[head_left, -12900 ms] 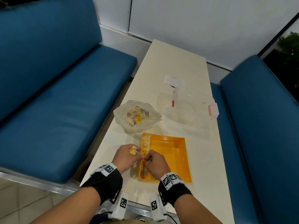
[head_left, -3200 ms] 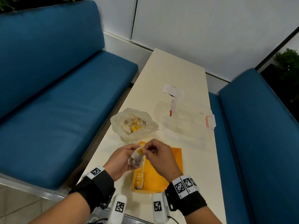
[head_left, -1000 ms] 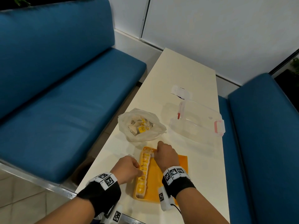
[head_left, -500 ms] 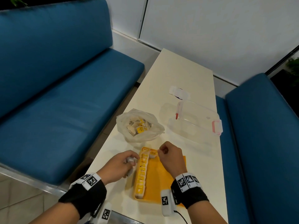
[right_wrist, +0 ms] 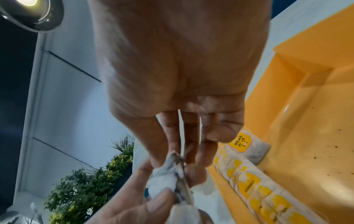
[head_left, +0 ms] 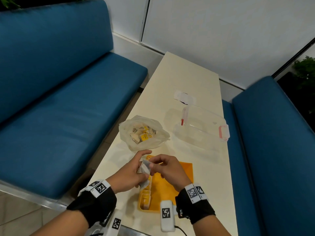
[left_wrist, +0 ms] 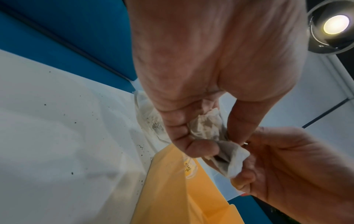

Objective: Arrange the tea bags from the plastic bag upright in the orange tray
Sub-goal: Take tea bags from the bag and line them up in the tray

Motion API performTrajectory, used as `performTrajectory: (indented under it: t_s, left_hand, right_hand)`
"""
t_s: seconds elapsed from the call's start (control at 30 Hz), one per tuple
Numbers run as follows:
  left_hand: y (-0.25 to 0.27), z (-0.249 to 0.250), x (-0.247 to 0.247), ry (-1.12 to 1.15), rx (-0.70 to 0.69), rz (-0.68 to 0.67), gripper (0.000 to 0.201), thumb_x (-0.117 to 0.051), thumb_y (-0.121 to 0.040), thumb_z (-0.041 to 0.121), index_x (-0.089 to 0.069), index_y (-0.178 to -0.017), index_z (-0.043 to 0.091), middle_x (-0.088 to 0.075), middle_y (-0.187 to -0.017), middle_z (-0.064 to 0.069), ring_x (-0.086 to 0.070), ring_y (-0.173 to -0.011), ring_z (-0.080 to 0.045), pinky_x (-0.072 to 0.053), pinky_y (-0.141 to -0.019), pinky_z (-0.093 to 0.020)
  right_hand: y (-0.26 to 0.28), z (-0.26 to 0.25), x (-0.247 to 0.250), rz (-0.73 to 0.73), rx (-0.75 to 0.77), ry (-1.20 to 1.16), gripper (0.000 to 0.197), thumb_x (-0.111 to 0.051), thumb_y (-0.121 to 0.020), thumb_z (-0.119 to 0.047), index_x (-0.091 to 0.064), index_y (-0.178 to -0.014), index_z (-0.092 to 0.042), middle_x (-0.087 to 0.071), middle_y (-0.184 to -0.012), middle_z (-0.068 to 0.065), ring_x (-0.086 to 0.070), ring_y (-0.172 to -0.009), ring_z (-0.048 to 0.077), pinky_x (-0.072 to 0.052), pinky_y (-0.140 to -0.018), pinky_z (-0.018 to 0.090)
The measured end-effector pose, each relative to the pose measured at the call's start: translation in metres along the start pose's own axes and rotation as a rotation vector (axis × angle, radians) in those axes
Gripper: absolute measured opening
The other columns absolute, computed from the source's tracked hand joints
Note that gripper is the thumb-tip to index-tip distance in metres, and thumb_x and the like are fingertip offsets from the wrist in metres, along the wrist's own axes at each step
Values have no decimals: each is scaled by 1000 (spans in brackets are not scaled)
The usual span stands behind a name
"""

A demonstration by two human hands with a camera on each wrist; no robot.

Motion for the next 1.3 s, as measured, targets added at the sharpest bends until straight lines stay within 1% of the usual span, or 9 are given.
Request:
performTrajectory:
  t_s: [0.17,0.27,0.37,0.53,0.7,0.9,1.0,1.13,1.3]
  left_hand:
    - [2,5,-3,39,9,-49,80,-61,-90,-6,-30,-144,43,-72,-80,9,-61,-66,-9,-51,-59,-33]
    - [3,6,-3,79,30,-45,74,-65,-91,0,-34,-143,44,-75,-87,6,-67,-74,-11,-53,-62,-35]
    - [5,7,-1,131,49,18,60,-71,-92,8,-49,-137,41,-74,-106,-4,-70,-103,-21,-59,-87,-41]
    - [6,5,-1,309,130,44,46,-75,-88,10,-62,-127,30,-75,-106,-7,-71,-85,-12,-50,-54,-17]
    - [7,-3,3,382,134,42,54,-81,-72,28,-67,-124,39,-72,-114,-12,-70,-85,-18,-48,-53,-25]
    - [2,-11,7,336,114,99,49,-72,-84,6,-69,-119,39,-73,-106,-10,-68,-84,-19,-48,-53,-27]
    - [-2,-6,3,284,152,133,41,-74,-73,21,-75,-110,38,-73,-107,-7,-67,-84,-18,-48,-53,-24]
    - [-12,-6,-1,181,178,201,17,-80,-84,30,-78,-98,39,-75,-98,-4,-66,-76,-15,-46,-55,-27]
    - [-17,1,-13,118,192,56,33,-81,-84,29,-75,-116,31,-75,-101,0,-66,-74,-4,-47,-54,-15]
  right_hand:
    - [-1,5,-3,5,10,20,24,-70,-85,5,-70,-108,0,-67,-90,18,-63,-60,17,-47,-55,16]
    - [-1,6,-2,53,21,-13,15,-69,-83,8,-71,-97,3,-68,-81,18,-63,-57,19,-48,-56,20]
    - [-2,6,2,118,6,-19,11,-70,-84,3,-71,-94,-2,-70,-81,13,-64,-61,16,-46,-52,21]
    - [-5,12,10,196,-44,-92,8,-70,-86,-1,-69,-94,-2,-72,-82,14,-69,-65,18,-48,-55,27]
    - [-5,21,16,187,-185,-295,7,-68,-89,-3,-68,-95,1,-70,-78,19,-65,-64,22,-45,-52,27]
    - [-2,29,17,154,-366,-476,4,-64,-91,-1,-62,-94,-1,-65,-75,16,-61,-58,23,-44,-50,27]
    - [-2,31,17,115,-386,-414,12,-64,-88,1,-62,-100,-1,-65,-76,17,-62,-60,26,-48,-52,29]
    - [-3,24,19,68,-312,-175,20,-57,-84,4,-71,-95,-4,-71,-82,12,-65,-62,20,-56,-62,35]
    - [0,9,17,-46,-119,166,22,-65,-86,-6,-74,-99,-22,-67,-85,1,-65,-70,10,-54,-58,25]
Point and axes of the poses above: each hand's wrist, its own y-axis away from the middle knuckle, its own x-axis out of the back of the hand, z = x × y, the point moved 1 cm from there along -y, towards the middle knuckle
